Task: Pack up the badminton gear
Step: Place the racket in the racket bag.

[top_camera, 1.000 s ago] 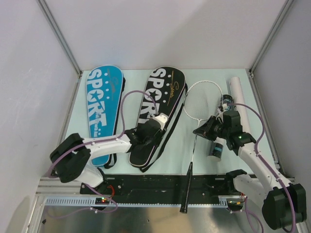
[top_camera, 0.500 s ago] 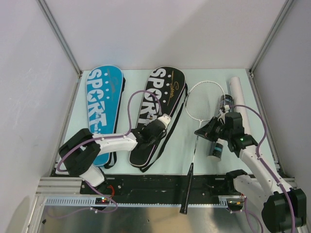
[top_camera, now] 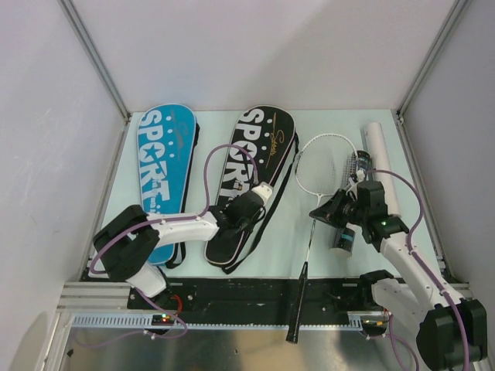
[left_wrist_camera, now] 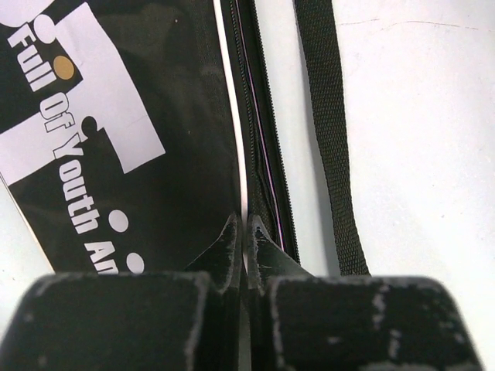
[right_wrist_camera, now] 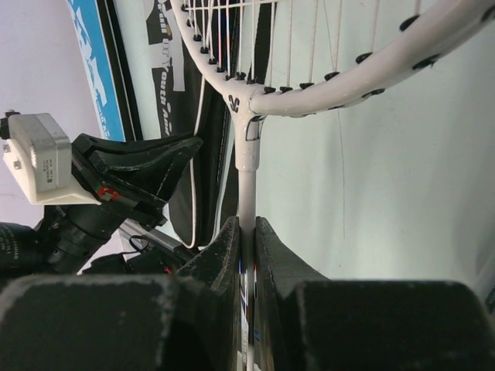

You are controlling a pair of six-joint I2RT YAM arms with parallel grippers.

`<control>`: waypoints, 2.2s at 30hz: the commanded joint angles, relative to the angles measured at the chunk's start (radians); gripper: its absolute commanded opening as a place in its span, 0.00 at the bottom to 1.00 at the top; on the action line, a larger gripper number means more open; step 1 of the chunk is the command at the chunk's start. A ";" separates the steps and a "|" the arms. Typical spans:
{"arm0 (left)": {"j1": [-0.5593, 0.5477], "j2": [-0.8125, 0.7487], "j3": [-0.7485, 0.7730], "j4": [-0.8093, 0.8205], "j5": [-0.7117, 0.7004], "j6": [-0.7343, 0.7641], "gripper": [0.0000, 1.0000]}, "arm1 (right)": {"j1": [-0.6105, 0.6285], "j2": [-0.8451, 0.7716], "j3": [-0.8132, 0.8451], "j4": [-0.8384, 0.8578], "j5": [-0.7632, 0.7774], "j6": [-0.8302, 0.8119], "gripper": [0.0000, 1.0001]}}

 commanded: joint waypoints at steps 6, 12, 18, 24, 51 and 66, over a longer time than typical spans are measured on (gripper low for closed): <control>0.001 -0.131 0.040 -0.001 -0.033 -0.034 0.00 | 0.086 0.022 -0.021 0.029 0.016 0.029 0.00; 0.003 -0.195 0.036 -0.009 -0.034 -0.067 0.00 | 0.183 0.082 -0.031 0.087 0.058 0.077 0.00; 0.006 -0.247 0.016 -0.009 -0.035 -0.077 0.00 | 0.249 0.151 -0.031 0.139 0.085 0.105 0.00; 0.008 -0.271 0.007 0.002 0.009 -0.067 0.00 | 0.291 0.206 -0.031 0.245 0.075 0.140 0.00; 0.021 -0.342 -0.082 0.154 0.234 -0.094 0.00 | 0.279 0.752 0.134 1.062 -0.048 0.257 0.00; 0.029 -0.380 -0.151 0.252 0.309 -0.252 0.00 | 0.276 0.986 0.331 1.188 0.101 0.257 0.00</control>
